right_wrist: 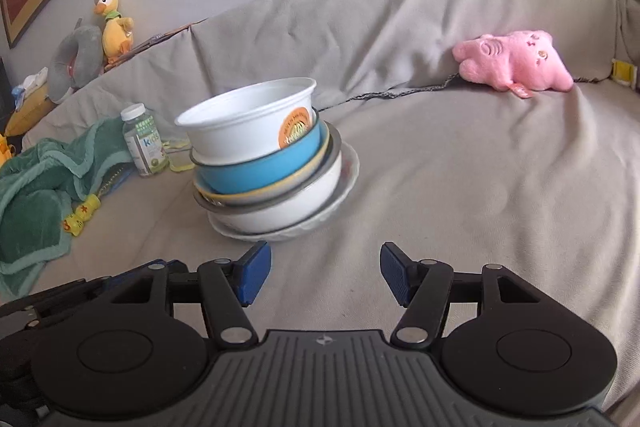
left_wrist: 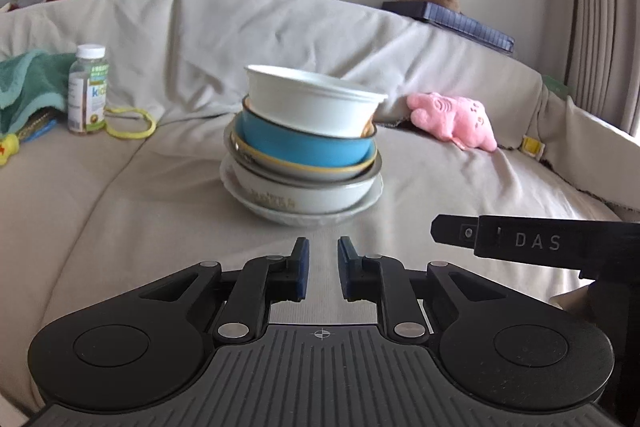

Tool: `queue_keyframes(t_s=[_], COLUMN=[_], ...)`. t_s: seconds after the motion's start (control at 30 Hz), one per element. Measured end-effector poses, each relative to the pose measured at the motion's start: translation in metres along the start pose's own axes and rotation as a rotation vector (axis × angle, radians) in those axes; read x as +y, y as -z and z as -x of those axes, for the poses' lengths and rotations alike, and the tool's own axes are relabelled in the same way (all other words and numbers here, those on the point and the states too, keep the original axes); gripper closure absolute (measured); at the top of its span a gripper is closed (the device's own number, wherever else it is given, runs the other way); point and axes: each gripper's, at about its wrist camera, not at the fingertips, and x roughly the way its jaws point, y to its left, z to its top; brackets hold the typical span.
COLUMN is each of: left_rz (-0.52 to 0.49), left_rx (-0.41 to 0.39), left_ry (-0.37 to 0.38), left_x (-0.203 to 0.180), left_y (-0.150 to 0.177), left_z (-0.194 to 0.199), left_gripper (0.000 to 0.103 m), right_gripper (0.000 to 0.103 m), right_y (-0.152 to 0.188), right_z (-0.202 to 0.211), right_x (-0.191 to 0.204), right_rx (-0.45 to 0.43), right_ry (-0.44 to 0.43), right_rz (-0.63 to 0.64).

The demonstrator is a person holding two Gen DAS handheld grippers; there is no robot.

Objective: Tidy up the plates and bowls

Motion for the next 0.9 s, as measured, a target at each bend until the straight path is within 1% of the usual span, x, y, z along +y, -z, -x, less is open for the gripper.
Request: queue_keyframes(t_s=[0.03,0.13,0.2,0.27,0.47,0.9], left_rz=[-0.008,-0.046,-0.073,-0.086,-0.102,-0.104], left_rx=[-0.006,-0.018,-0.027,-0.015,-0.003,0.000], left_ry=[0.001,-0.016,-0.065,-0.100,-0.083,-0.084], left_x=[-0.002,-0.009,-0.013,-0.015,-0.016,-0.017], left_y=[0.004,0.007,0.007,0.008,0.010,0.010], left_z=[0.001,0.004,0.003,0.001,0.001,0.001], left_gripper=[0.085,0.085,0.085,0.085,0.085,0.085], right_gripper=[0.042,0.041,0.041,0.042,0.041,0.041], right_y=[0.007,0.024,0.030,0.031,0.029,0.029], right_z=[0.001,0.002,0.005,0.008,0.009,0.009], right_x=[0.002,0.003,0.007,0.009,0.009,0.010], right_rx=[-0.006,0.015,-0.002,-0.030,-0.033,-0.032], right_ry=[0.014,-0.011,-0.011,0.002,-0.009,-0.007], right_rz=[0.025,0.030,0.055,0.070,0.051,0.047])
